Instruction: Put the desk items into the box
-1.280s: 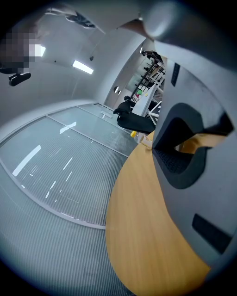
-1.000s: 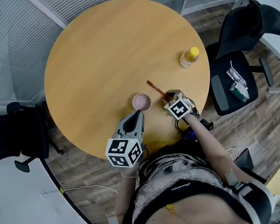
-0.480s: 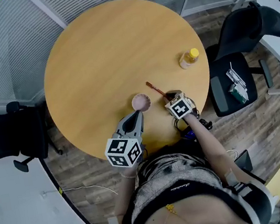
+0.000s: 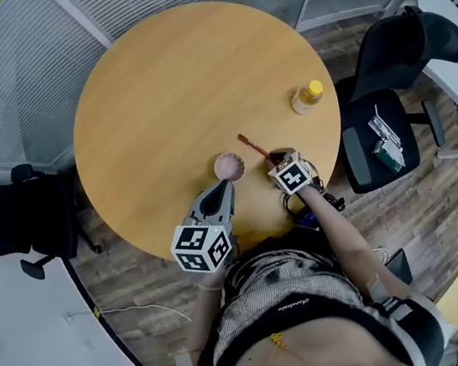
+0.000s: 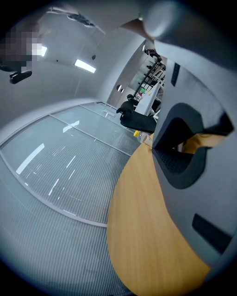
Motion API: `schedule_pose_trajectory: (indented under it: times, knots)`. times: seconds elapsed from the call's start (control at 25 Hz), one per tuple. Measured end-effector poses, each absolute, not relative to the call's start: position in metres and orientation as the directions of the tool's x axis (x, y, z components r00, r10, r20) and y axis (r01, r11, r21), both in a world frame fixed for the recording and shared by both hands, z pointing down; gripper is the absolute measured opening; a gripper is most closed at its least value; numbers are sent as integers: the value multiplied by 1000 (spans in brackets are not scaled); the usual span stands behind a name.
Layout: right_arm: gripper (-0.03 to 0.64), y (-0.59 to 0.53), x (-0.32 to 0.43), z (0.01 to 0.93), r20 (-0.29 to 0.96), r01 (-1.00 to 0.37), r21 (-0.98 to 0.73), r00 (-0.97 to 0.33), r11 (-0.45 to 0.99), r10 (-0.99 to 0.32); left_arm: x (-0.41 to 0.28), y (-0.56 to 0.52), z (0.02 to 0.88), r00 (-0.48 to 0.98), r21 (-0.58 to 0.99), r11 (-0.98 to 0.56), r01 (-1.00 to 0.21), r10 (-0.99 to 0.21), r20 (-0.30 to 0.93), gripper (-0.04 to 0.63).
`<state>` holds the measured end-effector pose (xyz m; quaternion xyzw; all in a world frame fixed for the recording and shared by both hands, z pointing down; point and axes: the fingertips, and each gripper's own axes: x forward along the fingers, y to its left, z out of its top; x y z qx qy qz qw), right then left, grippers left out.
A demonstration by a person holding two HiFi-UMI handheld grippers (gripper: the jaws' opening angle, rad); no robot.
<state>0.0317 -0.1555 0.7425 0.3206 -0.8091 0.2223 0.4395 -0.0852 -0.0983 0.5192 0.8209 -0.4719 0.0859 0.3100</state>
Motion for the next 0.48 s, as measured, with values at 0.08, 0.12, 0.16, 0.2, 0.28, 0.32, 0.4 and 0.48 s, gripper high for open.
schedule_pose_trajectory:
  times: [0.08,0.12,0.16,0.2,0.28,0.32,0.4,0.48]
  knots:
    - [63,-156,31,741,854,-712,-74,-407,698,-324,-86,-98,517,536,421,-363,-831,-725,433,-3]
    - [61,-156,31,741,854,-714,-74,-406,697,-326,-86,-97,517,534,415,-365,-833,-726,434,-3]
    - [62,-156,31,741,854,-717,-74,-405,693,-327,-87,-96,516,532,412,-365,-835,-726,435,-3]
    - [63,-155,32,741,854,-721,-75,-403,688,-329,-87,-95,516,530,412,-363,-836,-728,434,-3]
    - [61,-155,33,742,851,-733,-83,-405,675,-335,-87,-93,515,527,412,-359,-837,-732,432,-3]
    - [61,-156,34,743,847,-738,-91,-410,668,-337,-87,-92,514,524,410,-358,-839,-734,432,-3]
    - [60,-157,35,743,840,-749,-120,-427,652,-335,-88,-90,514,520,405,-356,-842,-736,434,-3]
    - [60,-157,35,743,837,-758,-149,-439,636,-327,-88,-86,514,519,406,-354,-843,-735,436,-2]
